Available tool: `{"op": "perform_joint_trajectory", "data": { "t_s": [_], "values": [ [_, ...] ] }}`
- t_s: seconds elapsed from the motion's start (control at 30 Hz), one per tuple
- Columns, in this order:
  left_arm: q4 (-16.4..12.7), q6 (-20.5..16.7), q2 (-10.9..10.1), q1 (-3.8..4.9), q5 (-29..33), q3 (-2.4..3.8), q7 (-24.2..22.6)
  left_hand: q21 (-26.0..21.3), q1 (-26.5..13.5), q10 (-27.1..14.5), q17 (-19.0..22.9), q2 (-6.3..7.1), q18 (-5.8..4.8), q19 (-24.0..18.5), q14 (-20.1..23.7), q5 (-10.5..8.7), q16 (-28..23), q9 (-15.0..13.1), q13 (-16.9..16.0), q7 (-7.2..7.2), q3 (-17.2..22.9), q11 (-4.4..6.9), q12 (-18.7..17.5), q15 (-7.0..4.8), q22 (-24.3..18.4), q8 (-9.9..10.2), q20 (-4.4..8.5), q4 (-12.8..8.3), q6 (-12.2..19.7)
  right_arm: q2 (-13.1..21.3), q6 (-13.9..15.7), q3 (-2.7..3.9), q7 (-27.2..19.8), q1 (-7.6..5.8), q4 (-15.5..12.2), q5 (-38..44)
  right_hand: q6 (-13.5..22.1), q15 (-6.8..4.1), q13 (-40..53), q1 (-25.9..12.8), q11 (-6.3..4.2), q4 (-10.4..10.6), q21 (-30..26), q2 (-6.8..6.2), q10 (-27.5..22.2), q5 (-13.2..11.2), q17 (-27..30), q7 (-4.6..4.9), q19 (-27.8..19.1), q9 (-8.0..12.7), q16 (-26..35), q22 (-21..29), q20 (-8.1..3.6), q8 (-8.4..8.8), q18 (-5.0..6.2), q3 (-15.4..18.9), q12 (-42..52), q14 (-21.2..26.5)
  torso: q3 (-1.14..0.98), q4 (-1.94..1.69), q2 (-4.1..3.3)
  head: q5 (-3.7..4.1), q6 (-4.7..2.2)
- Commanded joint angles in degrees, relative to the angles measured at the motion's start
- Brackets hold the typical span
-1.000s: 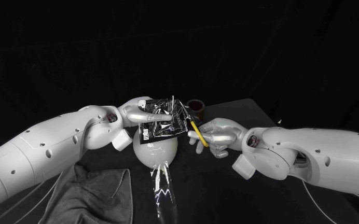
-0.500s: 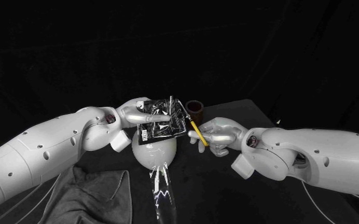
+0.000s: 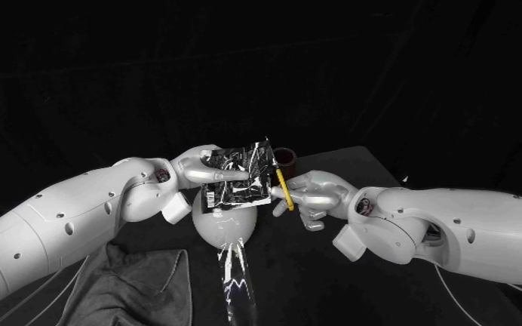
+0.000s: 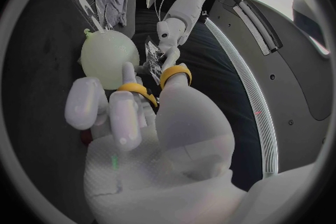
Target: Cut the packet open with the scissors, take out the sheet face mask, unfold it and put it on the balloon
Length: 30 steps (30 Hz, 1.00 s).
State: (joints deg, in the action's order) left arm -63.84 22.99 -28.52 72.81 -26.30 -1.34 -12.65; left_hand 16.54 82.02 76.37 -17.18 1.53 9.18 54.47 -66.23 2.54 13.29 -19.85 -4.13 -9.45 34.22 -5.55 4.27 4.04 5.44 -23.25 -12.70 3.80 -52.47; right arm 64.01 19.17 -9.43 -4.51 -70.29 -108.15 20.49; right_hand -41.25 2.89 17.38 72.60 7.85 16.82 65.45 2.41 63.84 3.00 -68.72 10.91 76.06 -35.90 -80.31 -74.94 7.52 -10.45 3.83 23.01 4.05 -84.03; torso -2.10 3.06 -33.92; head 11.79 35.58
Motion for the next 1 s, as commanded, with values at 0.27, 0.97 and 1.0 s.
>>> {"op": "perform_joint_trajectory", "data": {
  "t_s": [0.27, 0.97, 1.0],
  "values": [
    [-0.1, 0.6, 0.1, 0.07, 0.0, 0.07, -0.2, -0.1, -0.1, 0.4, -0.1, -0.48, 1.0, -0.3, 0.2, 0.19, 0.1, -8.8, 0.0, 0.15, -0.1, 0.07, 0.0, -0.22, 0.0, -0.3, 0.1, -0.3, -0.4, 0.2, -1.0, 0.05, -1.2, -0.02, -0.2, -0.1, 0.6, 1.01, -5.2, -4.2, 0.87, 0.1, -2.4, -6.95, -1.6, -0.2, 1.5, 2.32, -1.5, 1.0, 0.3, -6.4, 2.06, 2.46, 2.09, -10.4, -0.3, 0.7, 0.0, 0.0, 0.02, 0.12, -0.03],
    [0.9, -0.4, -0.1, 0.07, 1.7, 0.05, -0.2, 0.0, -0.1, 0.5, -0.2, -0.6, 1.03, -0.4, 0.1, 0.19, 0.1, -9.0, 0.0, 0.15, -0.2, 0.07, 0.0, -0.23, 0.0, -0.2, 0.07, -0.4, -0.4, 7.5, 0.9, -0.32, -2.0, 0.15, -5.3, 1.1, -1.4, 0.48, -6.7, -4.4, 0.17, 0.0, -0.6, -7.48, 1.1, -0.2, 0.8, 1.64, -0.4, 0.9, -0.3, -6.8, 1.81, 2.3, 1.83, -11.9, 0.7, 0.3, -0.05, 0.1, 0.04, 0.25, -0.24],
    [0.9, -0.4, 0.0, 0.07, 1.8, 0.05, -0.2, 0.0, -0.1, 0.5, -0.2, -0.6, 1.03, -0.4, 0.1, 0.19, 0.1, -9.0, 0.0, 0.15, -0.2, 0.07, 0.0, -0.23, 0.0, -0.2, 0.07, -0.4, -0.4, 7.7, 0.8, -0.38, -1.9, 0.18, -5.7, 1.2, -1.4, 0.45, -6.9, -4.4, 0.15, 0.1, -0.6, -7.78, 1.2, -0.2, 0.8, 1.63, -0.4, 1.0, -0.3, -6.8, 1.77, 2.38, 1.82, -11.9, 0.7, 0.2, -0.06, 0.09, 0.04, 0.26, -0.21]
  ]
}}
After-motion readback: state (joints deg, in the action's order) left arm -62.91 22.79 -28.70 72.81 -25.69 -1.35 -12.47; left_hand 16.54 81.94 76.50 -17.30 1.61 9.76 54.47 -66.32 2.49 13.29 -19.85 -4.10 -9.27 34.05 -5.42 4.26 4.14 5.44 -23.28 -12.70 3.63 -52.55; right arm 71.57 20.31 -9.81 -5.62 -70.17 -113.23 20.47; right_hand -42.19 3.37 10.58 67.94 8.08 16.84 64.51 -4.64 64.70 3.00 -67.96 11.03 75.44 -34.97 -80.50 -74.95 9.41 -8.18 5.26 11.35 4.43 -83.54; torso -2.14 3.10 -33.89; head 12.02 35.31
